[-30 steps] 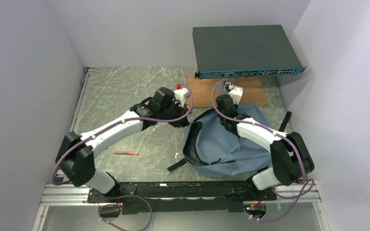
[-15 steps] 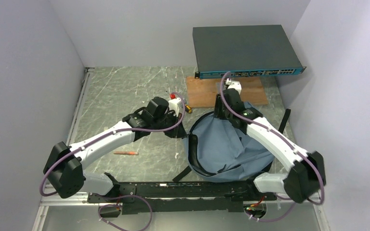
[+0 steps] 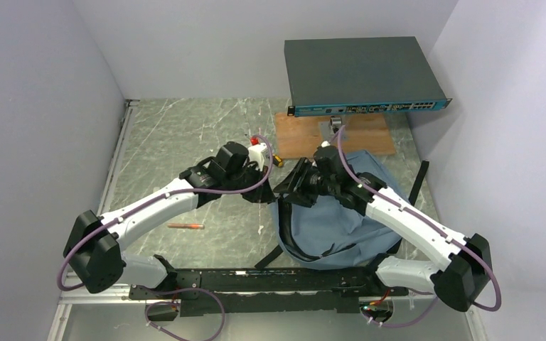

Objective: Pack the student bag
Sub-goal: Zip the student bag at the center of the board.

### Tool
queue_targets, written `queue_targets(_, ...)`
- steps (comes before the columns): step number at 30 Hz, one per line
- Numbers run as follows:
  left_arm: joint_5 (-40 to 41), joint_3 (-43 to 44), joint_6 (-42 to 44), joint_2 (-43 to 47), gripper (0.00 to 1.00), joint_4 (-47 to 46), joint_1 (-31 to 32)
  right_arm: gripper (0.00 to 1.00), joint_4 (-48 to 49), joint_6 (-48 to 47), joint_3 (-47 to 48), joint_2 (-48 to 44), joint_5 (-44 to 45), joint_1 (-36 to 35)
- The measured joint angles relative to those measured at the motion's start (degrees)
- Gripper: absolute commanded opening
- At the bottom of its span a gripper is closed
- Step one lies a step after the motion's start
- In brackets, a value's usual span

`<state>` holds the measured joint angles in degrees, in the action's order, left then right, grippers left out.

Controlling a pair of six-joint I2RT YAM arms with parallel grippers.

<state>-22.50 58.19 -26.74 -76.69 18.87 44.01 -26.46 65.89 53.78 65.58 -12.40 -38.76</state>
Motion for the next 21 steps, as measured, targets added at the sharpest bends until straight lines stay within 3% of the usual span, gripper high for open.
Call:
queue_targets(4,1.4,0.0,0.5,0.5,0.0,1.1,0.0,0.4,-1.8,10.5,-0.1,0.3,1.2,-3.6)
queue_targets(10,2.6,0.0,1.9,2.4,0.0,2.5,0.0,0.4,0.6,24.5,-5.8,0.3,2.0,-4.1)
queue_targets(21,2.4,-0.9,3.3,2.5,0.0,3.1,0.0,0.39,4.1,32.9,-6.2,7.1,2.2,-3.7)
